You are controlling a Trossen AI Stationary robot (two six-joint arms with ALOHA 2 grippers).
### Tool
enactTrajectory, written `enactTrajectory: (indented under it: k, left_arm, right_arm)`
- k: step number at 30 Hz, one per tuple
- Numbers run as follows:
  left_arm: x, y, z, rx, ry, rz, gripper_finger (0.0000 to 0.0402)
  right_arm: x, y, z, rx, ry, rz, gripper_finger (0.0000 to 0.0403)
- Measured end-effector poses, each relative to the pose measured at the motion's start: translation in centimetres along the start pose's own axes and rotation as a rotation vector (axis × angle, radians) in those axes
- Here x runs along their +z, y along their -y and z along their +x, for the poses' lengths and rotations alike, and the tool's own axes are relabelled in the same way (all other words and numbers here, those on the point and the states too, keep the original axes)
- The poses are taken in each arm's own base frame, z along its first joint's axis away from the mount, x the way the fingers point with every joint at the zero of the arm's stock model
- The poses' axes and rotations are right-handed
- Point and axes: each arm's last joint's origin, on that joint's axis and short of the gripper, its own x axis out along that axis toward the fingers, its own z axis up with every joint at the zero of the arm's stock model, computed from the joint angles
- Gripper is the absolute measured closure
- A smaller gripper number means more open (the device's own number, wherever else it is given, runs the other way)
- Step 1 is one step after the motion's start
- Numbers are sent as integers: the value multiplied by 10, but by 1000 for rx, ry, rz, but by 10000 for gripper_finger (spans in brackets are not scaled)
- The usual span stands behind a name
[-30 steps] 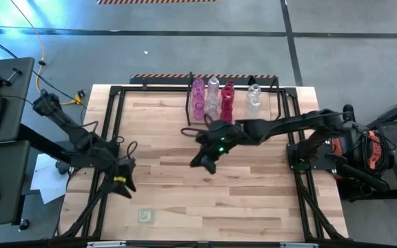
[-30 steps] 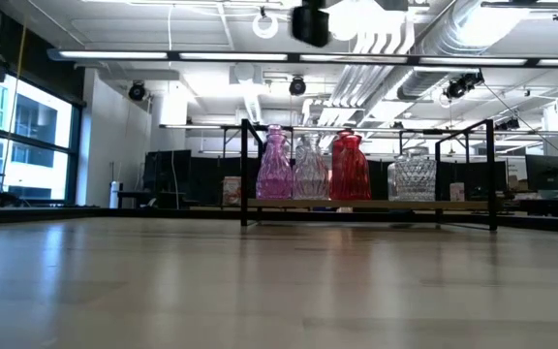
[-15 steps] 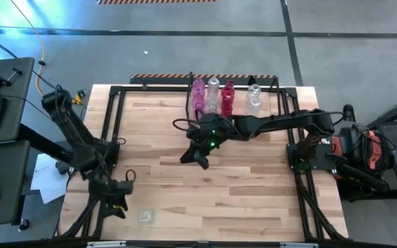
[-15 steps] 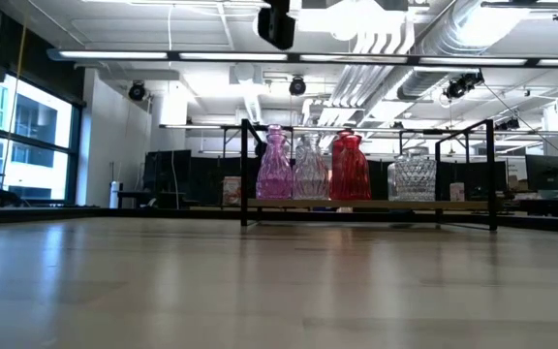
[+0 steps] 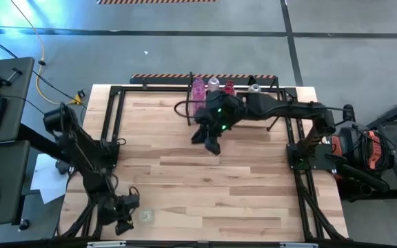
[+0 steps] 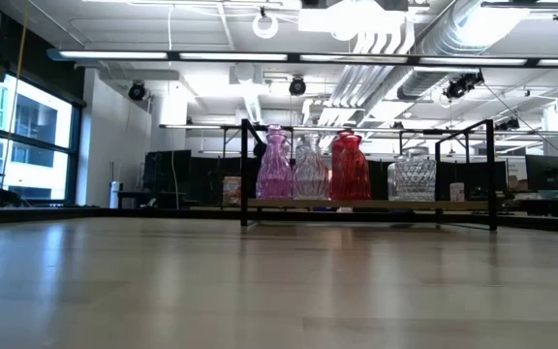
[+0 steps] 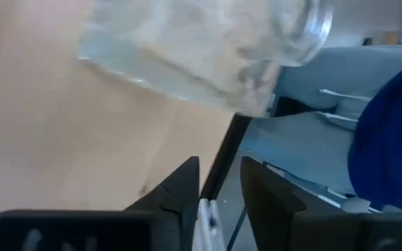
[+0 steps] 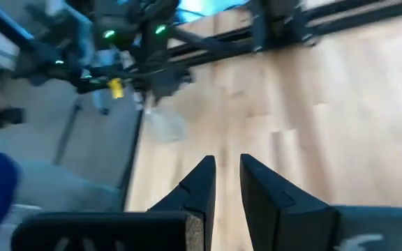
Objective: Sort vases onto shelf
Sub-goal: Align the transparent vase with the other transparent vase on the shelf
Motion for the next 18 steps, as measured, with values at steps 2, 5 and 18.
enactTrajectory:
  k: [2,5,18]
  left_arm:
    - [-1,7,8,2,1,-1,320]
    - [0,15,21,23,5,-9,340]
    - [-16,8,41,161,-55,-181,398]
  right_arm:
    - [8,-4,-15,-49,24,-35,354]
    - [18,-8,-34,-130,65,-82,354]
    - [32,-22,-90,-300,104,-152,354]
